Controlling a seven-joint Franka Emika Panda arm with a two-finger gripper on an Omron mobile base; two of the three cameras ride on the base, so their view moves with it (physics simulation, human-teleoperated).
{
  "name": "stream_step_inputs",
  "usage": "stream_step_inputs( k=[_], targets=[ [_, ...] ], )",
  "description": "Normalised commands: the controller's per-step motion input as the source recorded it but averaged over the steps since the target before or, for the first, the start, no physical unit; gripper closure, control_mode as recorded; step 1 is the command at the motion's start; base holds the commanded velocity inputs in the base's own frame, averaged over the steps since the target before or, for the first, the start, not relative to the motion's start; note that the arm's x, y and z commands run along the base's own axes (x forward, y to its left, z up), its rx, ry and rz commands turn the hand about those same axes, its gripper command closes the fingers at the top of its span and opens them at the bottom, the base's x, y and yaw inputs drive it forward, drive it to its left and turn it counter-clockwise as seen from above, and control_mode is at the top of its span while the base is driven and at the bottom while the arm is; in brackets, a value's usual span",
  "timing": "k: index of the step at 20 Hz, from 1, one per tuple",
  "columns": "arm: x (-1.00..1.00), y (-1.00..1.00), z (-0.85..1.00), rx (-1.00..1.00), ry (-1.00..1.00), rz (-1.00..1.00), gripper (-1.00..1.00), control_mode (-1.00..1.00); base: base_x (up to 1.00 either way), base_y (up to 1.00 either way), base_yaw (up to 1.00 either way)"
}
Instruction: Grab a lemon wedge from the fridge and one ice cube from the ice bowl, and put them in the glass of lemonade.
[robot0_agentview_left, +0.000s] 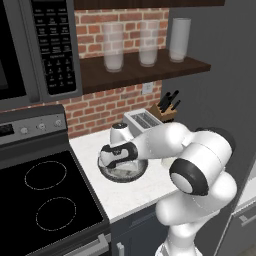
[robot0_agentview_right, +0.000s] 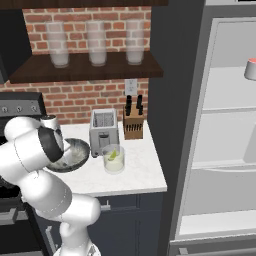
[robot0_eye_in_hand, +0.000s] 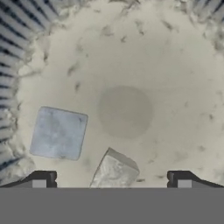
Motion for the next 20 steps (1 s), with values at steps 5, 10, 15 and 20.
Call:
stream_step_inputs(
  k=[5,10,15,20],
  targets=[
    [0.0,-0.17,-0.63,0.0,0.0,0.0,-1.0,-1.0,0.0,0.0,0.0],
    [0.0,-0.13,-0.52,0.0,0.01,0.0,-1.0,-1.0,0.0,0.0,0.0],
    [0.0,-0.29,-0.1,0.0,0.0,0.0,-1.0,-1.0,0.0,0.0,0.0],
    [0.0,-0.45,-0.05,0.0,0.0,-0.01,-1.0,-1.0,0.0,0.0,0.0]
  ],
)
